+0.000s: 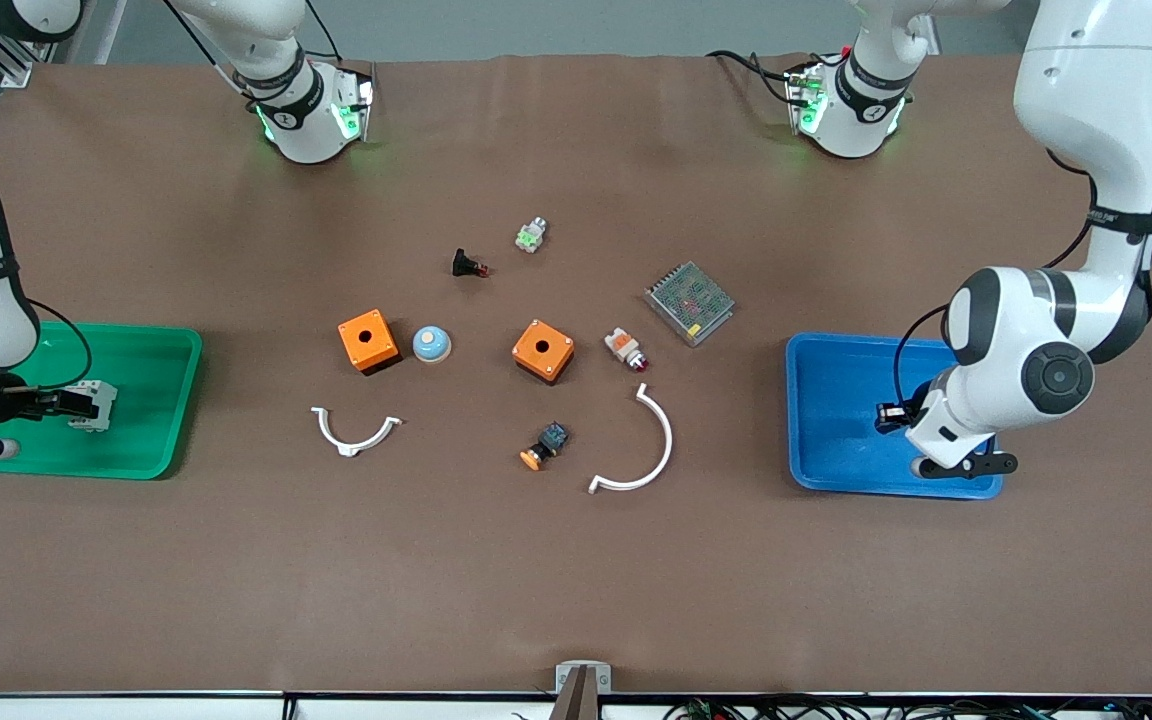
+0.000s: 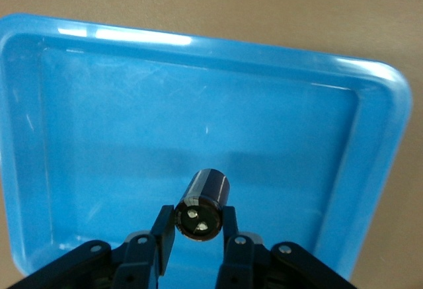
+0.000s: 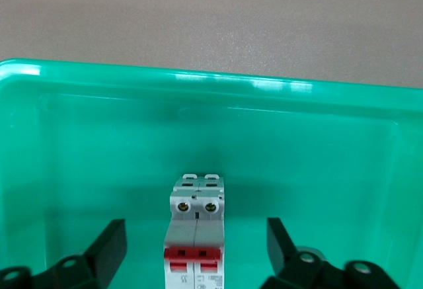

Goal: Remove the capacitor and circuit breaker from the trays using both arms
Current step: 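Close the right gripper on the white breaker in the green tray, then carry the capacitor toward the table middle while the right gripper lifts the breaker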

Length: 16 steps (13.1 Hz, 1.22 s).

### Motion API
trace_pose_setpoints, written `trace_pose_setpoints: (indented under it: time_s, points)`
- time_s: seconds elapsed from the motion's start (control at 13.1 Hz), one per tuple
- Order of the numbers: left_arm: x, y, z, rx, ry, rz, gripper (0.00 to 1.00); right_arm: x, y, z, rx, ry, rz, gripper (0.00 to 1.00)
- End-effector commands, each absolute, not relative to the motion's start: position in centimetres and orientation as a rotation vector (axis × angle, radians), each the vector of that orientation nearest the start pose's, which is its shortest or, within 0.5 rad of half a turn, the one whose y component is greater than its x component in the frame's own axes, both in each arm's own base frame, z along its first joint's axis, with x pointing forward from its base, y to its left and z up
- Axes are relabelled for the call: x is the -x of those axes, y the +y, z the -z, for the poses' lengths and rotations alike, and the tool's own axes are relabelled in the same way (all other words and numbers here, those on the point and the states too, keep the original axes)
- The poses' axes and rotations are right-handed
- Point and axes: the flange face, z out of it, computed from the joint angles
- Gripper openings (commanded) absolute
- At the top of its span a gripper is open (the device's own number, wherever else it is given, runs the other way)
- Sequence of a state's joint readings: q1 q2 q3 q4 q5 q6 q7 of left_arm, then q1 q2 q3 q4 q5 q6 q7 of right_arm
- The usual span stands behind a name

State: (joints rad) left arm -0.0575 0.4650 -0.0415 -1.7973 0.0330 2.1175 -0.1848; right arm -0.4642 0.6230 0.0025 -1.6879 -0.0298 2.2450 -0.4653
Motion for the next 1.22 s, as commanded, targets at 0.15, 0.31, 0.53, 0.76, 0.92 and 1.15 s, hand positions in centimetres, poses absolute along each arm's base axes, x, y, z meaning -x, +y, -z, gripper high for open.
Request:
trace_pose_setpoints:
  time_s: [0.15,0.31,0.53,0.76,0.92,1.15]
  points:
    - [-61.3,-14.1,-31.1,3.110,-0.231,-0.243,0.26,-58.9,-30.2,-23.5,3.105,0.077,-0.120,0.69]
    - [-59.9,-20.7,-31.1,3.098,-0.320,-0.236,0.26,-58.6,-30.0,-23.1,3.098,0.111,-0.143,0.57]
    - [-57.6,-29.6,-29.4,3.066,-0.444,-0.233,0.26,-58.5,-30.1,-22.9,3.096,0.114,-0.147,0.39]
    - [-56.0,-36.5,-28.6,3.059,-0.550,-0.208,0.26,-58.4,-30.1,-23.0,3.094,0.114,-0.153,0.27]
    - [-56.4,-39.5,-28.1,3.082,-0.585,-0.181,0.26,-58.6,-29.5,-23.9,3.087,0.102,-0.177,0.23]
    - [-58.4,-42.1,-26.8,3.179,-0.604,-0.058,0.26,-60.7,-26.7,-28.7,3.095,0.032,-0.190,0.21]
